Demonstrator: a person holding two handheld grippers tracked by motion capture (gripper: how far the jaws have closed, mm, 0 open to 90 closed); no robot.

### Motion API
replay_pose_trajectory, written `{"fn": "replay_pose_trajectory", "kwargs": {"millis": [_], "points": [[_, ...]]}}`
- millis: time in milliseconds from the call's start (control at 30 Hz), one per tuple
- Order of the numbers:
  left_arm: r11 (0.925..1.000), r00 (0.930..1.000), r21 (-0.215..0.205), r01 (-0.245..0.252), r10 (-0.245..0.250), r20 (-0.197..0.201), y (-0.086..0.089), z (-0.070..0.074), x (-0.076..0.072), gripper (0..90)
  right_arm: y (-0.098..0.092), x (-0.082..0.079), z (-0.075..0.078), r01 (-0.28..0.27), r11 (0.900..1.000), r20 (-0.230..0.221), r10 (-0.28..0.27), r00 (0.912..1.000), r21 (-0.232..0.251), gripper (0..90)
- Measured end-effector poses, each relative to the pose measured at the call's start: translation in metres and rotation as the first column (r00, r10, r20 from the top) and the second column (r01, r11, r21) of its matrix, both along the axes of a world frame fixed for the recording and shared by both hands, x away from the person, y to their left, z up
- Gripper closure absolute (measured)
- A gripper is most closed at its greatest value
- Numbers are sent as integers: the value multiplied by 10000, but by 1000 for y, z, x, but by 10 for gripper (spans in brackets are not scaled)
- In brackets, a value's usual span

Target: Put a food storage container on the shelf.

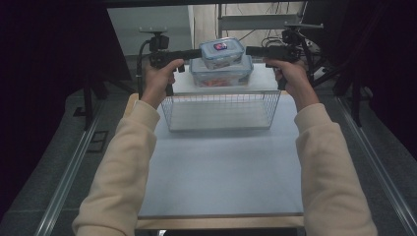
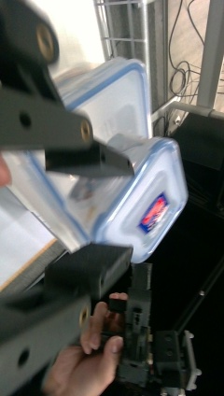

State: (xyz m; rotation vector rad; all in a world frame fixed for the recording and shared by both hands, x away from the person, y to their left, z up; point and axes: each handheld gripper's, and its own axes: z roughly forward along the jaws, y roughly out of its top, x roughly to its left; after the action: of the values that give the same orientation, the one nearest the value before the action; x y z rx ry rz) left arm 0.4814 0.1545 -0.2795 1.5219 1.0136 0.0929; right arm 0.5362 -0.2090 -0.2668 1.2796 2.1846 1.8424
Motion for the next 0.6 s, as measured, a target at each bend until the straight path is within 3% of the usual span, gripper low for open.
{"fn": "replay_pose_trajectory", "kwargs": {"millis": [67,167,400,600], "points": [[9995,9995,20,326,-326,-15,-1,-4,-3,784,-3,-4,-2,25,10000,-65,-25,10000,46,423],[9955,9961,355,883,-879,-118,-11,-13,-8,885,-5,-7,-6,-2,10000,-106,2,9999,71,417],[9853,9882,767,1525,-1509,-265,-33,-27,-4,900,-7,-10,-11,-58,9998,-211,62,9998,191,416],[9896,9909,592,1312,-1292,-370,-40,-30,3,900,-10,-10,-11,-66,9997,-176,71,9998,253,415]]}}
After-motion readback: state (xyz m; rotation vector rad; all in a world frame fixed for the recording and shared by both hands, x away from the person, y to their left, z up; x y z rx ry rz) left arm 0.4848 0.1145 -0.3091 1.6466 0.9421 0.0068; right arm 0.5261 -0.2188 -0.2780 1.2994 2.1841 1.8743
